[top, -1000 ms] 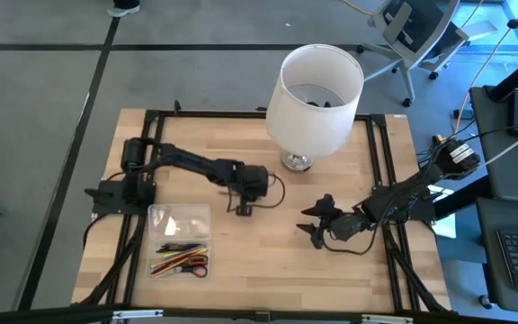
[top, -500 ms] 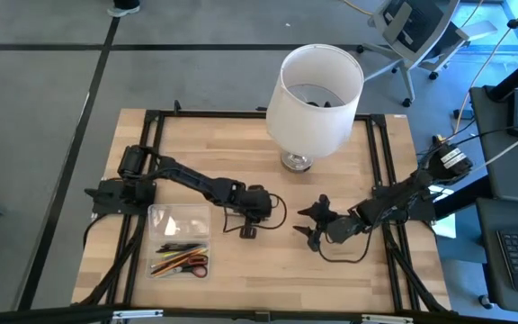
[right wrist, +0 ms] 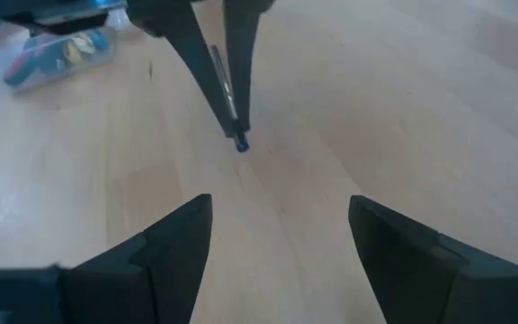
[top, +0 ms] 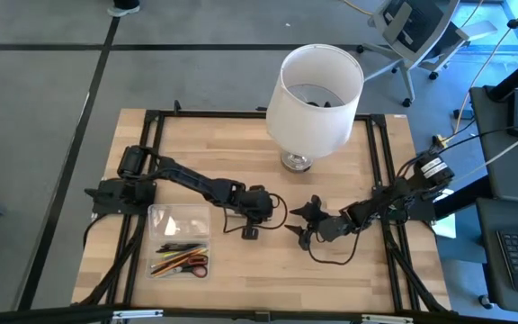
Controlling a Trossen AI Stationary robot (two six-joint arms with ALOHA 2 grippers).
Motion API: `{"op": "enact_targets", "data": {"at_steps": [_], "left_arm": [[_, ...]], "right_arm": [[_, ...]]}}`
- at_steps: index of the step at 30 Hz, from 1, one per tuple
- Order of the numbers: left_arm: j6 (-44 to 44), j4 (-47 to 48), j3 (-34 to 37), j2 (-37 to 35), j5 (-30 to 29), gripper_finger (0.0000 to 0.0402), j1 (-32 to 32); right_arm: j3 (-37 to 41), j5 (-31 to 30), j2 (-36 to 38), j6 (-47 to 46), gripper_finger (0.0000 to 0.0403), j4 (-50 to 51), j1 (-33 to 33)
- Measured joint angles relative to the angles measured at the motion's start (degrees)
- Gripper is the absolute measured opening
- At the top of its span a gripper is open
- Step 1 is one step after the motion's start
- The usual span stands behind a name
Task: Pick & place school supplies into a supply box
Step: Put the black pencil into the transparent supply box
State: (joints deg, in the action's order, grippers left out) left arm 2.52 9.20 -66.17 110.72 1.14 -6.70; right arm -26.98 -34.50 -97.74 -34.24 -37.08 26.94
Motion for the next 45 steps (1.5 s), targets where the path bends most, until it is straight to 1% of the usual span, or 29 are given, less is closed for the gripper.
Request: {"op": "enact_targets", "data": {"at_steps": [10,12,16,20,23,28,30,34,38,40,45], "left_arm": [[1.2,0.6,-0.1,-2.9,0.1,0.0006,0.2],[1.7,2.3,0.0,-4.1,0.1,0.0006,0.2],[4.0,2.6,-0.1,-6.6,0.1,0.0006,0.5],[7.9,2.6,-0.1,-9.9,0.5,0.0006,0.8],[11.5,1.7,-0.1,-12.3,2.3,0.0006,0.8],[20.6,4.5,-0.1,-16.0,7.7,0.0006,0.1],[23.3,8.3,-0.1,-17.5,8.4,0.0006,-1.0],[28.9,19.3,-0.1,-20.3,8.8,0.0006,-4.4],[36.1,29.4,-0.1,-21.0,5.8,0.0006,-9.3],[38.9,32.2,-0.1,-21.0,4.4,0.0006,-12.1],[46.7,32.1,2.3,-21.0,0.1,0.0006,-18.4]], "right_arm": [[0.0,0.1,0.0,0.0,0.0265,-0.3,0.0],[0.0,0.1,0.0,0.0,0.0265,-0.3,0.0],[0.0,0.2,0.0,0.0,0.0265,0.1,0.0],[0.0,1.0,0.0,-0.1,0.0265,0.1,-0.1],[0.0,1.1,0.0,0.0,0.0265,0.2,-0.1],[0.0,1.1,0.0,0.0,0.0265,0.3,-0.1],[0.0,1.1,0.0,0.2,0.0265,0.3,-0.1],[0.0,1.1,0.0,0.3,0.0265,0.7,-0.1],[0.0,1.1,0.0,0.3,0.0265,1.1,-0.2],[0.0,1.1,0.0,0.3,0.0265,1.2,-0.2],[0.0,1.1,0.0,0.2,0.0265,1.4,-0.3]]}}
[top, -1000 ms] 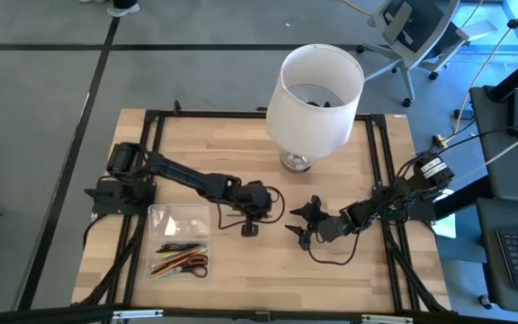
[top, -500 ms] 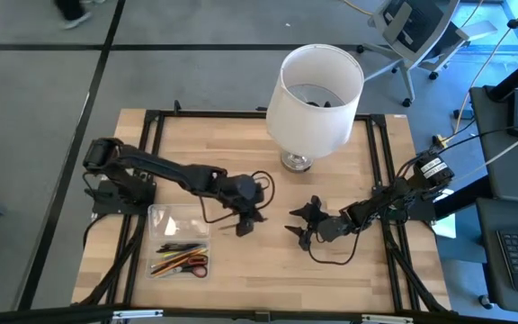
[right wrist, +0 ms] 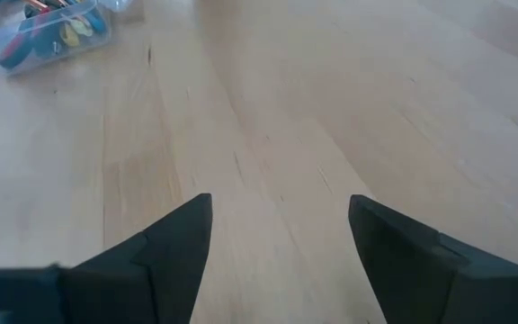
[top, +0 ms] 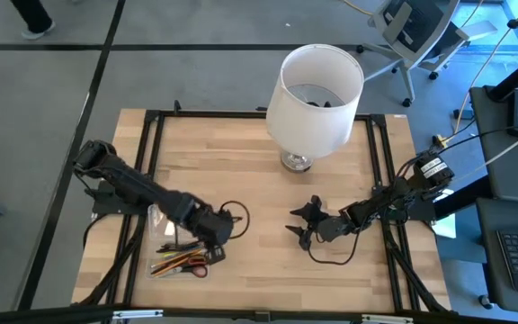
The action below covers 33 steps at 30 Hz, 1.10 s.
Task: Pick & place school supplies into a supply box
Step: Put the black pencil into the transparent supply box
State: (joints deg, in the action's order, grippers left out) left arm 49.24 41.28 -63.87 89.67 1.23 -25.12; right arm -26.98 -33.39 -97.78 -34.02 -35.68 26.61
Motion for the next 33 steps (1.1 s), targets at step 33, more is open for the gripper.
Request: {"op": "enact_targets", "data": {"at_steps": [33], "left_arm": [[18.5,-4.3,16.2,-2.4,-10.8,0.0034,-13.6]], "right_arm": [[0.0,0.1,0.0,0.0,0.0265,-0.5,-2.4]]}}
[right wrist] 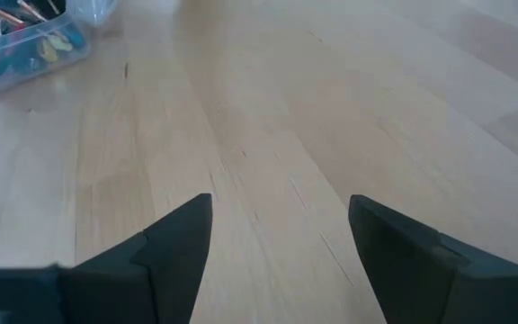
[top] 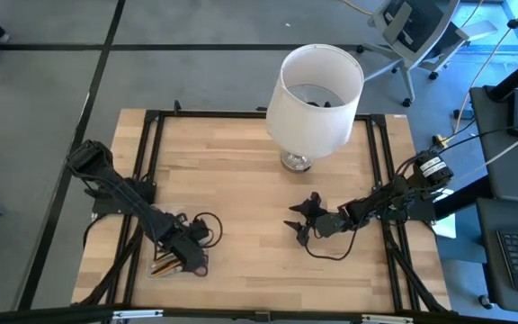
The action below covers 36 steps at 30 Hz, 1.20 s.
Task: Pick & place school supplies into a supply box
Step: Put the black pencil into the transparent supply box
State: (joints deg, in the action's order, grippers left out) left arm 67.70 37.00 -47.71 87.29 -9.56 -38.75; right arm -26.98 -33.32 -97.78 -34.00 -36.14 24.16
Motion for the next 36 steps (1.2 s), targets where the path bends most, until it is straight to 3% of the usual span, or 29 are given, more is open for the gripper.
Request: {"op": "enact_targets", "data": {"at_steps": [12,21,29,36], "left_arm": [[-12.0,-3.5,0.0,1.7,-2.8,0.0069,5.3],[-21.8,-14.7,-0.2,7.9,4.5,0.0046,9.9],[-33.6,-24.1,-1.1,9.4,4.7,0.0018,14.0],[-40.8,-30.3,-1.4,10.1,4.6,0.0019,18.3]], "right_arm": [[0.0,0.0,0.0,-0.1,0.0265,-0.7,-0.1],[0.0,0.0,0.0,-0.2,0.0265,-1.5,-0.2],[0.0,0.0,0.0,0.0,0.0265,-1.6,-0.2],[0.0,0.0,0.0,-0.2,0.0265,-2.5,-0.5]]}}
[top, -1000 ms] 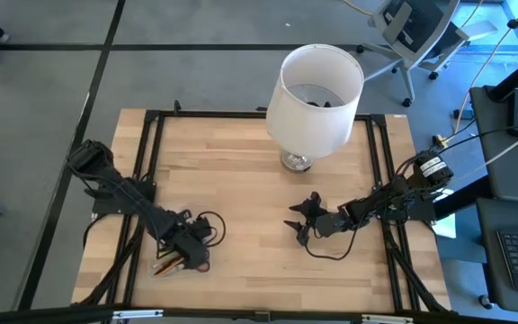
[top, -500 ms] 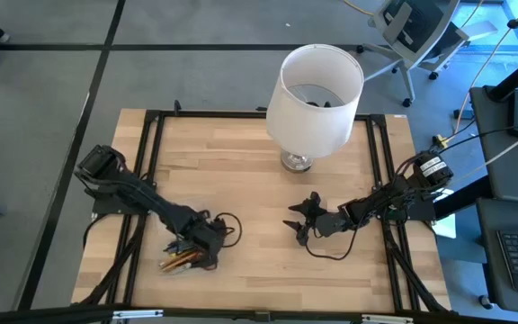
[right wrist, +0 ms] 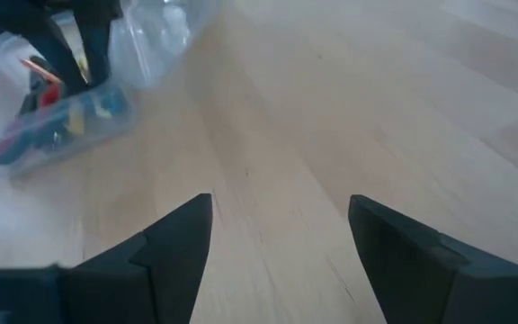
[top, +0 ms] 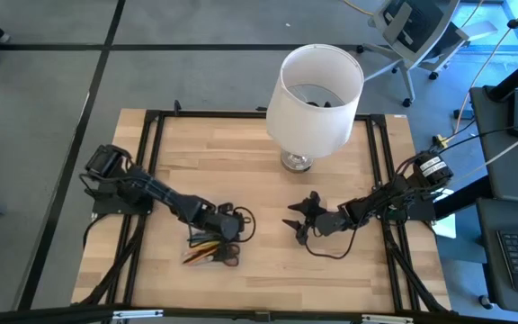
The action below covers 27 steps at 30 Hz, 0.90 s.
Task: Pick & place school supplies into a supply box
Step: Put the black pencil into the transparent supply box, then close the transparent supply box
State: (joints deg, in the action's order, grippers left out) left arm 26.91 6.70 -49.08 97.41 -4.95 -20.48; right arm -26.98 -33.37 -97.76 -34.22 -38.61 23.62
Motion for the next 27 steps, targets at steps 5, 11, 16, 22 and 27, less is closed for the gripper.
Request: {"op": "enact_targets", "data": {"at_steps": [5,11,16,22,27], "left_arm": [[-3.1,-0.8,0.0,0.8,3.1,0.0020,0.6],[-1.1,-0.9,0.0,0.8,3.8,0.0036,0.6],[-0.7,0.0,-0.6,0.2,5.1,0.0065,0.6],[-2.2,5.6,-3.8,-2.0,5.6,0.0093,0.6],[-2.6,16.7,-9.1,-4.0,7.1,0.0099,-0.5]], "right_arm": [[0.0,0.0,0.0,0.2,0.0265,-1.1,0.0],[0.0,0.0,0.0,0.2,0.0265,-1.1,0.0],[0.0,0.0,0.0,0.4,0.0265,-1.1,0.0],[0.0,0.0,0.0,0.4,0.0265,-1.0,0.0],[0.0,0.0,0.0,0.4,0.0265,-1.0,0.0]]}}
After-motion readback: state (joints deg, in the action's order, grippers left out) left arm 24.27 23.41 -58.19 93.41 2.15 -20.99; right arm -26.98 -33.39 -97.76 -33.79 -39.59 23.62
